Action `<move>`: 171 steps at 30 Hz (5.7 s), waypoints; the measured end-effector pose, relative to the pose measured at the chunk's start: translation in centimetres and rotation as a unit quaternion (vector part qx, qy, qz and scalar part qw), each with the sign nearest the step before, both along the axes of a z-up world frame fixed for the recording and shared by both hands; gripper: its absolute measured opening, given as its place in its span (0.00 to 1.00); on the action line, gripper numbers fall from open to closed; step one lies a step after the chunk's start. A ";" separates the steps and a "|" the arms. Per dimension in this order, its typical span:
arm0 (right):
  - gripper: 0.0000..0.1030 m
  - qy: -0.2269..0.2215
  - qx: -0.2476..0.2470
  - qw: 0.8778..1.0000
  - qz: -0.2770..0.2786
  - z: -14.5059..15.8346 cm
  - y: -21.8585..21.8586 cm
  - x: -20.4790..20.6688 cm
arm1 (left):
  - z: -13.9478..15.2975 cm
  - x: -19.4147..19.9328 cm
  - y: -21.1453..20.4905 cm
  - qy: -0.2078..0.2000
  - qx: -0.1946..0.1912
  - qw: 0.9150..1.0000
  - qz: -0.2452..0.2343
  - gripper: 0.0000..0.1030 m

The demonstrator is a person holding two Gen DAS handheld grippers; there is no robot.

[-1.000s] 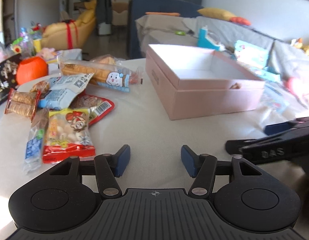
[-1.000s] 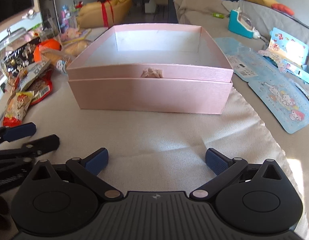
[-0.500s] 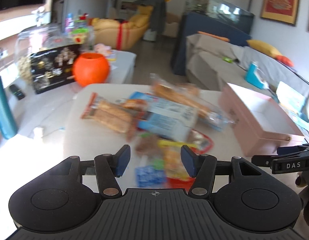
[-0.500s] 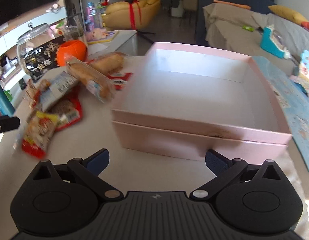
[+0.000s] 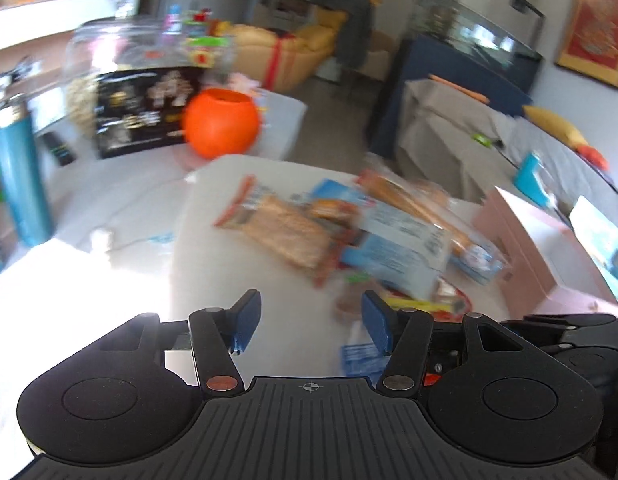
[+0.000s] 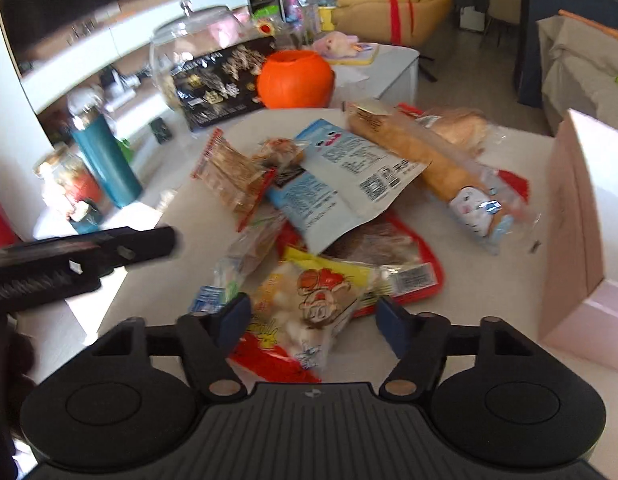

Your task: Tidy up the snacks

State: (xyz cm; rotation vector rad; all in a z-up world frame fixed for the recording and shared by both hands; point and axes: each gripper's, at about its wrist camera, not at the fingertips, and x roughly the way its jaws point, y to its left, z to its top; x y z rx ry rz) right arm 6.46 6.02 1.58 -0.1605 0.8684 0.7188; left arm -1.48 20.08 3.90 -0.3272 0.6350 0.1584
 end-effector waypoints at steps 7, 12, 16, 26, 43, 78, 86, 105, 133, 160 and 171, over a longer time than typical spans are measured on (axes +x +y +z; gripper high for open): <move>0.43 -0.012 -0.025 0.999 -0.016 -0.1 -5.7 -2.6 | -2.0 4.7 -3.1 0.046 0.041 0.997 -0.049 0.53; 0.54 -0.039 -0.052 0.997 -0.046 -0.1 -9.3 -3.8 | -2.3 3.6 -3.5 0.033 0.034 0.997 -0.065 0.40; 0.66 -0.024 -0.020 0.998 -0.058 0.3 -9.8 -3.0 | -2.2 0.3 -3.4 0.037 0.035 0.996 -0.074 0.40; 0.81 0.036 -0.001 0.997 -0.069 -0.2 -1.1 -0.2 | -2.0 -4.5 -3.0 0.051 0.087 0.994 -0.036 0.36; 0.62 -0.011 -0.055 0.998 -0.031 0.3 -9.0 -3.6 | -1.7 -3.5 -5.3 0.064 0.041 0.990 -0.117 0.45; 0.57 -0.180 0.043 0.968 -0.172 9.6 -22.7 -3.7 | 11.5 9.0 -19.0 -0.111 0.026 0.959 -0.258 0.42; 0.75 -0.199 0.051 0.954 -0.217 7.9 -23.5 0.4 | 7.4 15.9 -19.2 -0.079 -0.019 0.970 -0.228 0.41; 0.75 -0.103 0.019 0.989 -0.100 1.6 -13.3 -0.9 | 1.9 4.0 0.5 -0.063 0.020 0.994 0.087 0.41; 0.82 -0.116 -0.002 0.993 -0.011 2.6 -6.2 -1.9 | -2.6 2.0 1.7 0.017 0.005 0.999 -0.037 0.44; 0.80 -0.035 -0.050 0.997 0.047 -0.4 -7.6 -5.5 | -2.2 3.3 -1.3 0.022 -0.045 0.995 -0.086 0.44; 0.92 -0.052 -0.029 0.998 -0.001 -1.7 -10.3 -6.1 | -1.9 1.6 -4.7 0.059 0.037 0.985 -0.159 0.44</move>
